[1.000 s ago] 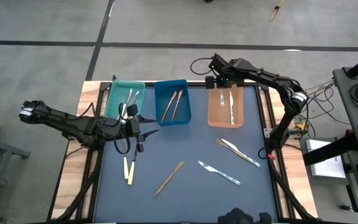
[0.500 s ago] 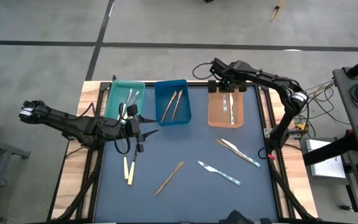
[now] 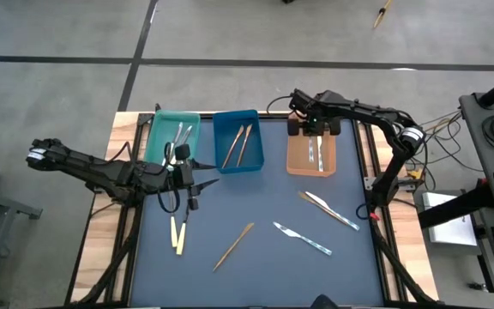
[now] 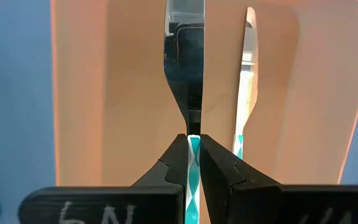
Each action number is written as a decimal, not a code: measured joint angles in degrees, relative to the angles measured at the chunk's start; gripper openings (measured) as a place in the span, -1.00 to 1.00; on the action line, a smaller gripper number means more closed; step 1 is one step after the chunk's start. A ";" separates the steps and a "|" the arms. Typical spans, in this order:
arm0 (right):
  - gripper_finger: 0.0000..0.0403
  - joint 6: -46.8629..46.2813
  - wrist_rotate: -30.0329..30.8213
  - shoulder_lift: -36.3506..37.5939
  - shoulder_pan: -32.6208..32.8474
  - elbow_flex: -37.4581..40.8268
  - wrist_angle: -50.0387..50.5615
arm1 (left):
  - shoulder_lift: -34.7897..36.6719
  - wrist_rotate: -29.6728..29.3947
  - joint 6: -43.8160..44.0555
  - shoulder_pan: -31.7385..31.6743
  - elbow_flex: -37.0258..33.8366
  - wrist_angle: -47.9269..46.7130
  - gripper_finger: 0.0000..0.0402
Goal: Sort silverware by color (type)
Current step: Put the white patterned table knife into the orange bin
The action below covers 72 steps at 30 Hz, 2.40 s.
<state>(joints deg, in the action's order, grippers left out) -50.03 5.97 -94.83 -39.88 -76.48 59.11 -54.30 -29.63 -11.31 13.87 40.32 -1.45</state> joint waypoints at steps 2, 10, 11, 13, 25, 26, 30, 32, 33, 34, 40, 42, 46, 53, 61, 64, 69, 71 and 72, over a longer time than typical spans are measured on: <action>-0.92 -0.14 -0.01 0.00 0.01 0.62 -0.27 | 0.00 0.00 0.00 0.00 0.00 0.01 -0.24; -0.92 -0.91 0.03 0.00 0.68 2.24 -1.41 | 0.00 0.00 0.00 0.00 0.00 0.04 -0.24; -0.92 -1.08 0.06 0.00 0.82 2.27 -1.47 | 0.00 0.00 0.00 0.01 0.00 0.07 -0.24; -0.92 -1.17 0.08 0.00 1.07 2.27 -1.77 | 0.00 0.00 0.00 0.00 0.00 0.07 -0.24; -0.92 -2.59 0.10 0.00 2.16 3.38 -4.66 | 0.00 0.00 0.00 0.00 0.00 0.09 -0.24; -0.92 -2.81 0.10 0.00 2.16 3.51 -4.61 | 0.00 0.00 0.00 0.00 0.00 0.09 -0.24; -0.92 -2.98 0.10 0.00 2.16 4.39 -4.96 | 0.00 0.00 0.00 0.01 0.00 0.09 -0.24; -0.92 -2.98 0.08 0.00 2.16 5.10 -5.36 | 0.00 0.00 0.00 0.00 0.00 0.09 -0.24; -0.92 -3.06 0.08 0.00 2.16 5.36 -5.63 | 0.00 0.00 0.00 0.00 0.00 0.09 -0.24; -0.92 -3.27 0.08 0.00 2.16 5.59 -5.88 | 0.00 0.00 0.00 0.01 0.00 0.08 -0.24; -0.92 -3.63 0.09 0.00 2.16 6.72 -7.93 | 0.00 0.00 0.00 0.00 0.00 0.09 -0.24; -0.92 -3.99 0.08 0.00 2.16 7.11 -8.88 | 0.00 0.00 0.00 0.01 0.00 0.09 -0.24; -0.92 -4.10 0.09 0.00 2.16 7.58 -9.38 | 0.00 0.00 0.00 0.00 0.00 0.09 -0.24; -0.92 -4.46 0.08 0.00 2.27 10.05 -12.05 | 0.00 0.00 0.00 0.01 0.00 0.07 -0.24; -0.92 -5.04 0.08 0.00 2.27 12.87 -14.37 | 0.00 0.00 0.00 0.01 0.01 0.09 -0.24; -0.92 -5.10 0.08 0.00 2.25 13.96 -15.58 | 0.00 0.00 0.01 0.01 0.00 0.09 -0.24; -0.92 -5.10 0.05 0.00 2.27 14.70 -16.41 | 0.00 0.00 0.00 0.00 0.00 0.07 -0.24; -0.92 -5.10 0.05 0.00 2.27 14.62 -16.59 | 0.00 0.00 0.00 0.01 0.00 0.08 -0.24; -0.92 -5.08 0.06 0.00 2.26 14.53 -16.58 | 0.00 0.00 0.00 0.01 0.00 0.09 -0.24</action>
<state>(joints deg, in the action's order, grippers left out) -55.11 6.03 -94.83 -37.62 -61.96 42.53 -54.30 -29.63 -11.31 13.88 40.32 -1.37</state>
